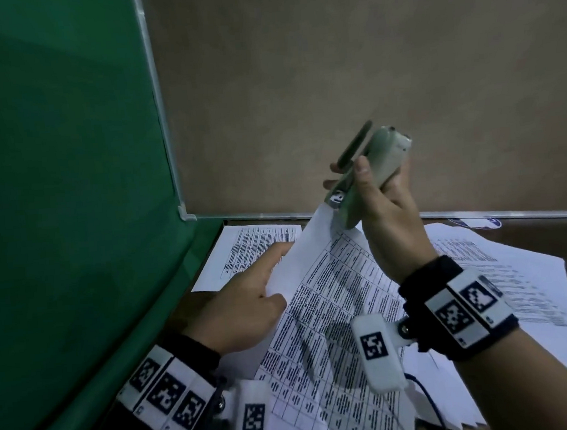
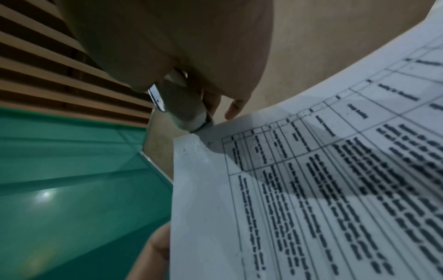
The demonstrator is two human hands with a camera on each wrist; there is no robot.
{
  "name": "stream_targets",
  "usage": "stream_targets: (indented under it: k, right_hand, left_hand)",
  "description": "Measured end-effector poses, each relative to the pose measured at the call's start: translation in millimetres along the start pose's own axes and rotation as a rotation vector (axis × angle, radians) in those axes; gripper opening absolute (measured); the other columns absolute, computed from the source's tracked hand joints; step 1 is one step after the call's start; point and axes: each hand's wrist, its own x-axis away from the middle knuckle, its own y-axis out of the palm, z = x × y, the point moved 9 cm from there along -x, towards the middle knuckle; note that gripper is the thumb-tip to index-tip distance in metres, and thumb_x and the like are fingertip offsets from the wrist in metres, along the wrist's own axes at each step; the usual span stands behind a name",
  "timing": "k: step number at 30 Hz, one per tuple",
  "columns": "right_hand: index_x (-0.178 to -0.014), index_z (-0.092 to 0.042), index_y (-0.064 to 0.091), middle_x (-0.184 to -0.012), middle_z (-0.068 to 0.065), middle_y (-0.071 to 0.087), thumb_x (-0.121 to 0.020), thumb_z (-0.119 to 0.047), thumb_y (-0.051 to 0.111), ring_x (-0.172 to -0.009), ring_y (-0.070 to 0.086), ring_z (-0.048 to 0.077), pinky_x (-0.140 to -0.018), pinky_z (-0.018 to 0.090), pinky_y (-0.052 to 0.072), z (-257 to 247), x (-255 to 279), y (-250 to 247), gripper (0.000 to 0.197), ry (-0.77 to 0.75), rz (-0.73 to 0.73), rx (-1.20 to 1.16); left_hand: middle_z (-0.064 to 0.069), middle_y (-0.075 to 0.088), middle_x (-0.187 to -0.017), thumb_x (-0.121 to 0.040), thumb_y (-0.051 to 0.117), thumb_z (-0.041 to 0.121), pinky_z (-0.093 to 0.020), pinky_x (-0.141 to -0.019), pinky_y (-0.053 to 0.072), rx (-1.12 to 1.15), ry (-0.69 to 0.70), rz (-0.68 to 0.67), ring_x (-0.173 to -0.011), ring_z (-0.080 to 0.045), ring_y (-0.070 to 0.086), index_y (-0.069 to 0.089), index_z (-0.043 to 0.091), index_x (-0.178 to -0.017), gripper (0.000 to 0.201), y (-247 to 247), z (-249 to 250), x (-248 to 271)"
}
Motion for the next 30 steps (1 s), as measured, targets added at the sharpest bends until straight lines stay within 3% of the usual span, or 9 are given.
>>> stream_targets:
  k: [3,6,8,11,13,15,19,27,30]
  right_hand:
    - [-0.141,-0.011,0.036,-0.122,0.016,0.069,-0.094,-0.046,0.054,-0.107,0.073,0.029,-0.087,0.037,0.061,1.5,0.9,4.4,0.061,0.009,-0.038,0.015]
    - [-0.139,-0.012,0.038,-0.119,0.016,0.071,-0.100,-0.046,0.055,-0.106,0.074,0.028,-0.092,0.044,0.061,4.9,1.3,4.3,0.054,0.024,-0.032,0.019]
    - [-0.135,-0.015,0.040,-0.116,0.016,0.072,-0.105,-0.041,0.053,-0.104,0.074,0.029,-0.093,0.051,0.061,6.8,1.3,3.5,0.042,0.041,-0.018,0.015]
    - [-0.130,-0.018,0.044,-0.110,0.019,0.070,-0.106,-0.036,0.053,-0.095,0.074,0.037,-0.085,0.059,0.061,6.0,1.4,2.3,0.031,0.035,0.016,0.028]
    - [-0.124,-0.021,0.047,-0.104,0.016,0.069,-0.101,-0.041,0.054,-0.087,0.073,0.038,-0.078,0.064,0.059,1.6,2.2,0.9,0.031,0.003,0.045,0.078]
    - [-0.121,-0.022,0.049,-0.098,0.011,0.067,-0.100,-0.044,0.054,-0.079,0.070,0.030,-0.074,0.065,0.059,-3.4,3.2,-0.7,0.031,-0.028,0.070,0.104]
    - [-0.118,-0.016,0.048,-0.091,0.009,0.064,-0.103,-0.046,0.052,-0.071,0.065,0.023,-0.067,0.063,0.059,-13.8,4.7,-7.4,0.034,-0.094,0.130,0.130]
    - [-0.113,-0.016,0.048,-0.083,0.003,0.062,-0.106,-0.040,0.052,-0.065,0.062,0.023,-0.057,0.059,0.058,-20.9,9.0,-3.5,0.026,-0.148,0.113,0.139]
    - [-0.118,-0.012,0.049,-0.075,-0.006,0.062,-0.105,-0.040,0.055,-0.058,0.061,0.017,-0.049,0.047,0.057,-28.6,13.5,-7.7,0.031,-0.207,0.179,0.233]
  left_hand:
    - [0.013,0.061,-0.110,-0.096,0.050,0.003,-0.023,-0.070,0.036,0.000,0.002,-0.003,-0.091,-0.019,0.046,0.033,0.087,-0.114,0.087,1.7,4.7,0.7]
    - [0.010,0.057,-0.106,-0.096,0.051,0.005,-0.022,-0.072,0.037,-0.011,0.002,0.019,-0.096,-0.015,0.040,0.033,0.087,-0.114,0.085,0.5,5.8,1.3]
    - [0.000,0.064,-0.112,-0.095,0.051,0.011,-0.037,-0.082,0.050,-0.016,0.005,0.005,-0.092,-0.025,0.054,0.034,0.078,-0.129,0.077,3.4,8.3,1.4]
    - [0.010,0.070,-0.121,-0.095,0.052,0.012,-0.058,-0.095,0.054,-0.040,0.036,-0.019,-0.103,-0.041,0.066,0.039,0.059,-0.141,0.067,8.7,17.7,3.7]
    - [0.010,0.068,-0.124,-0.096,0.052,0.007,-0.061,-0.098,0.052,-0.064,0.050,-0.021,-0.111,-0.043,0.065,0.040,0.056,-0.142,0.068,10.1,23.6,5.3]
    - [0.007,0.069,-0.125,-0.098,0.052,0.004,-0.062,-0.100,0.049,-0.064,0.062,-0.020,-0.115,-0.044,0.064,0.041,0.056,-0.141,0.068,11.1,26.8,6.6]
    - [0.000,0.070,-0.124,-0.097,0.049,0.014,-0.071,-0.094,0.051,-0.056,0.065,-0.053,-0.109,-0.046,0.067,0.037,0.054,-0.146,0.064,17.0,29.5,7.0]
    - [-0.014,0.073,-0.113,-0.095,0.046,0.002,-0.067,-0.081,0.056,-0.059,0.056,-0.101,-0.091,-0.044,0.069,0.040,0.054,-0.143,0.071,21.7,26.4,7.0]
    - [-0.012,0.072,-0.099,-0.097,0.048,0.004,-0.046,-0.070,0.059,-0.056,0.046,-0.092,-0.073,-0.034,0.064,0.042,0.060,-0.134,0.068,21.8,23.7,5.7]
